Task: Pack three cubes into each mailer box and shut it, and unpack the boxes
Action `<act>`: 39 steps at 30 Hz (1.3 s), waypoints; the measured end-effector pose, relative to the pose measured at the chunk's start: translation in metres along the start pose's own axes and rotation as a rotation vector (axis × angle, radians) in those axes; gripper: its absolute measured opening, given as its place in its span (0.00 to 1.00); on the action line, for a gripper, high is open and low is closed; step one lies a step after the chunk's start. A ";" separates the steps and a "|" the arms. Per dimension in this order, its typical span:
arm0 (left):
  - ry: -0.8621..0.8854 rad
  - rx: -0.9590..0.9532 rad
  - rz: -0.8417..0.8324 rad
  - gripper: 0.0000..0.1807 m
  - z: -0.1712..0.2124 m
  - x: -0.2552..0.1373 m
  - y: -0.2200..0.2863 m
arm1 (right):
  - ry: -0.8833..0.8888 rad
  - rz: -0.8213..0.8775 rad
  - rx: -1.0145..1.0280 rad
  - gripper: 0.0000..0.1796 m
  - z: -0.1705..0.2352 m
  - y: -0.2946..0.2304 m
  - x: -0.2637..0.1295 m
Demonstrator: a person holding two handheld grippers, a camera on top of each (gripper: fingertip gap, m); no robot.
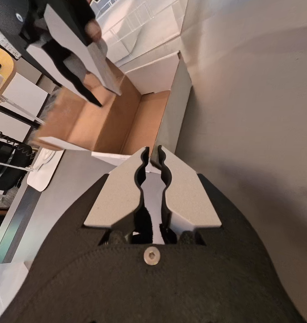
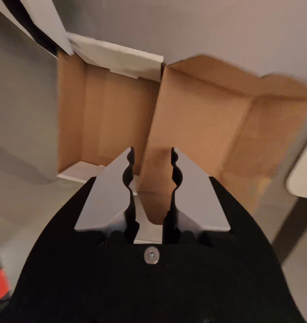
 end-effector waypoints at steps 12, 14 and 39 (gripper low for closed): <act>0.002 0.011 0.019 0.02 -0.004 0.002 0.003 | -0.282 0.270 -0.074 0.22 -0.002 -0.005 0.033; 0.001 0.012 0.019 0.02 -0.004 0.002 0.003 | -0.265 0.276 -0.051 0.21 -0.002 -0.005 0.033; -0.785 0.004 -0.056 0.32 0.118 -0.231 -0.149 | -0.195 0.331 0.001 0.20 -0.002 -0.014 0.036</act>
Point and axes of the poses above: each gripper's, where its closed fingertips meet, x out along the fingers, z out of its underside, y = z × x across the jaws, the point moved 9 cm from there along -x, back along the fingers, and after that the axes turned 1 degree about -z, right-handed, at the moved point
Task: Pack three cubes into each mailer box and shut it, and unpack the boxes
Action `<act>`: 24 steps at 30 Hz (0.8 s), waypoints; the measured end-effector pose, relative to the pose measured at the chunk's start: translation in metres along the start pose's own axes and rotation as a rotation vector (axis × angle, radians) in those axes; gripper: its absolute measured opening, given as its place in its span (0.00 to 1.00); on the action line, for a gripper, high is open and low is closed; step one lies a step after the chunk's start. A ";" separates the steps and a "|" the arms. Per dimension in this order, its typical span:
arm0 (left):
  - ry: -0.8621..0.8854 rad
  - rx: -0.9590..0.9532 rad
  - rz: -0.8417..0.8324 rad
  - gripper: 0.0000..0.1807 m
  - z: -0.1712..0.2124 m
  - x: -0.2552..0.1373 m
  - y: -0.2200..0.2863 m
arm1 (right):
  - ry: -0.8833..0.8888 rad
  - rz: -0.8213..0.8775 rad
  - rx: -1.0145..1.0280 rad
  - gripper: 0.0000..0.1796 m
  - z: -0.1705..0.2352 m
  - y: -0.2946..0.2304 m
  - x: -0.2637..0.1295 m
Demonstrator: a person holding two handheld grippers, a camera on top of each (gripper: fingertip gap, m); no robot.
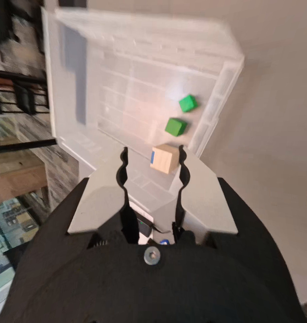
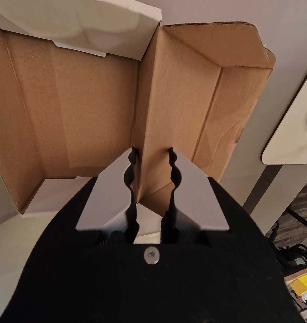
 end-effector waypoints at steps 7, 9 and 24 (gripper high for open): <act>-0.184 0.044 0.191 0.32 0.033 0.056 -0.010 | 0.004 -0.011 0.006 0.20 0.000 0.001 0.000; -0.228 0.052 0.199 0.34 0.036 0.069 -0.012 | 0.002 -0.010 0.003 0.20 0.000 0.001 0.000; -0.321 0.107 0.273 0.24 0.027 0.090 -0.008 | 0.048 -0.029 0.007 0.20 0.003 0.003 -0.001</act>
Point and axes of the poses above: each gripper's, where its closed fingertips meet, x out along the fingers, z out of its underside, y = z × x across the jaws, the point moved 9 cm from there along -x, back along the fingers, and after that the axes turned 1 degree about -z, right-handed, at the moved point
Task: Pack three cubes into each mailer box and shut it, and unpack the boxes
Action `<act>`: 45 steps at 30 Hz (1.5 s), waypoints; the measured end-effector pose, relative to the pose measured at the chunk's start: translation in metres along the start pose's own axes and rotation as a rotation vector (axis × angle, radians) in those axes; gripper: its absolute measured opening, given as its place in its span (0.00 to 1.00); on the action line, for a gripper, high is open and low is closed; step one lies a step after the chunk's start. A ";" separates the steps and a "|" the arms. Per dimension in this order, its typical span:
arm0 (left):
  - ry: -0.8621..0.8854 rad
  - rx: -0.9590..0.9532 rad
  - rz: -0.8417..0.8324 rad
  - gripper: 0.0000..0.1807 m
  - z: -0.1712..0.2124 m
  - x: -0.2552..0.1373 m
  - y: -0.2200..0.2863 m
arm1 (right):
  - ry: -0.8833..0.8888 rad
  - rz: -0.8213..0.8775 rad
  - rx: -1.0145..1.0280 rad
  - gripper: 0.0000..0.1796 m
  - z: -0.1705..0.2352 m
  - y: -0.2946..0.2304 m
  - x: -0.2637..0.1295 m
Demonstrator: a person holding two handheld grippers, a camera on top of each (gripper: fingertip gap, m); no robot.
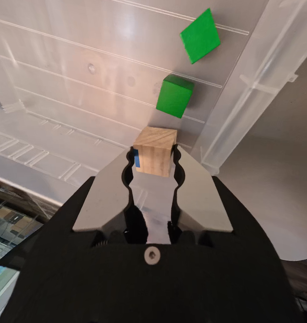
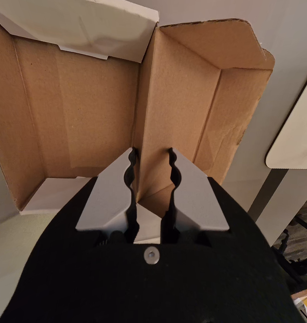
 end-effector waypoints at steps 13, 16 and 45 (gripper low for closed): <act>0.493 0.138 -0.288 0.24 -0.122 -0.159 0.050 | 0.042 -0.029 0.025 0.20 0.002 0.002 -0.001; 0.583 0.248 -0.243 0.24 -0.192 -0.167 0.077 | 0.047 -0.034 0.031 0.20 0.002 0.003 -0.001; 0.449 0.239 0.086 0.28 -0.348 -0.084 0.089 | 0.152 -0.154 0.075 0.20 0.007 0.010 -0.003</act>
Point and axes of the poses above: each gripper's, where its closed fingertips meet, x out along the fingers, z out of its underside, y = z × x across the jaws, the point moved 9 cm from there along -x, back along the fingers, and after that the axes turned 1 degree about -z, right-handed, at the moved point
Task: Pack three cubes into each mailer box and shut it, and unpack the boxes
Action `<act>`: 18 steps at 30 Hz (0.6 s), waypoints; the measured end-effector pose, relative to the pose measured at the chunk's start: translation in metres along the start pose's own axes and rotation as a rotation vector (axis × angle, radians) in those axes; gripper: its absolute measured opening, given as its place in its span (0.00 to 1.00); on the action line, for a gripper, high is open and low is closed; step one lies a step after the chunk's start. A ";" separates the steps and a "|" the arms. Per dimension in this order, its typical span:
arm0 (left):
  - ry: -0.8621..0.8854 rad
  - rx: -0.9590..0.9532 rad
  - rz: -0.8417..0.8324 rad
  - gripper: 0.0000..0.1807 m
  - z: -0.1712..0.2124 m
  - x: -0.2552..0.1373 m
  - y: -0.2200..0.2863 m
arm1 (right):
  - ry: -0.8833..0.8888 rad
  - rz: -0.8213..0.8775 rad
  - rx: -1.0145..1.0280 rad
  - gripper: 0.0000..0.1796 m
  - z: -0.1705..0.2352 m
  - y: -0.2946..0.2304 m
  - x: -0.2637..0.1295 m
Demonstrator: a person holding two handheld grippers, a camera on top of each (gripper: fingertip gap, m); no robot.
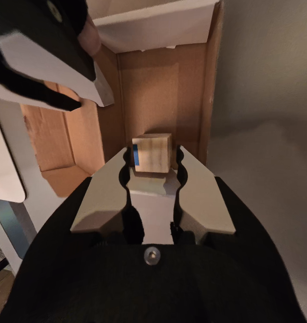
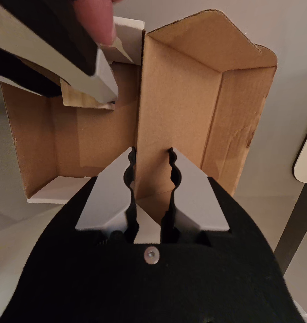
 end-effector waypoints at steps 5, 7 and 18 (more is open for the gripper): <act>0.091 0.014 -0.120 0.27 0.022 -0.060 0.018 | 0.004 0.001 0.000 0.20 0.000 0.000 0.000; 0.100 -0.001 -0.186 0.25 0.046 -0.090 0.024 | 0.006 0.002 0.000 0.20 0.000 0.000 0.000; -0.198 -0.358 -0.217 0.24 0.264 -0.145 0.005 | -0.003 0.009 -0.005 0.20 0.000 0.000 0.000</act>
Point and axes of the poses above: each gripper's, where its closed fingertips meet, x out along the fingers, z out of its underside, y = z × x across the jaws, the point moved 9 cm from there along -x, back along the fingers, and after that the axes turned 1 degree about -z, right-handed, at the moved point
